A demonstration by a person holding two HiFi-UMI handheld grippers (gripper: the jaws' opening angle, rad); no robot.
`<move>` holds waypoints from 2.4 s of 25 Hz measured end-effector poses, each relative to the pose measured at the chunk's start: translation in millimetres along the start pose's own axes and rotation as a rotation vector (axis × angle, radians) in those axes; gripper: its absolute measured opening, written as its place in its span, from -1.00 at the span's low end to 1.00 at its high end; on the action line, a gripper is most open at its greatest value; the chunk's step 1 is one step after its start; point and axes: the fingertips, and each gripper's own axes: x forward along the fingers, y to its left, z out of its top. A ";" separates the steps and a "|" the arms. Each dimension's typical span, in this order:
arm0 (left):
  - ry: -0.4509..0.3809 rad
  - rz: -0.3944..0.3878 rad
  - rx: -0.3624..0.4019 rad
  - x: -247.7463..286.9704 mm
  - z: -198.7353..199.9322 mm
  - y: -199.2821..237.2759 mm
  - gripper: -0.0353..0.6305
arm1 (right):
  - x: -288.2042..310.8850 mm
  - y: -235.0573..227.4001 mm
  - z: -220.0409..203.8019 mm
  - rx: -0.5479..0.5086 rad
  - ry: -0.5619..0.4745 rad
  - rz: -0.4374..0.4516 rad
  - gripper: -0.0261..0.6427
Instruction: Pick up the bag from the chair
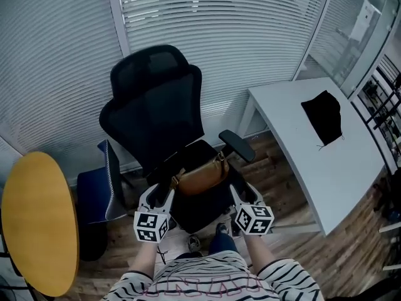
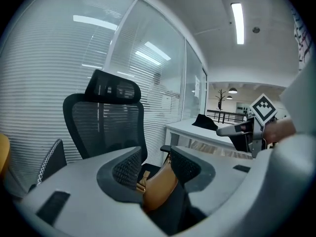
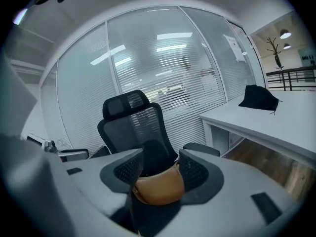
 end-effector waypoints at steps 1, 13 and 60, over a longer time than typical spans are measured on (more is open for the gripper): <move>0.011 -0.005 0.002 3.7 -3.7 -0.6 -0.40 | 3.8 -2.4 -1.9 0.000 0.005 -0.006 -0.26; 0.188 0.020 -0.016 62.8 -61.1 4.0 -0.40 | 66.2 -43.8 -35.8 -0.008 0.154 -0.005 -0.26; 0.483 0.308 -0.002 228.7 -193.6 56.7 -0.08 | 299.0 -96.1 -124.7 -0.048 0.305 0.266 -0.48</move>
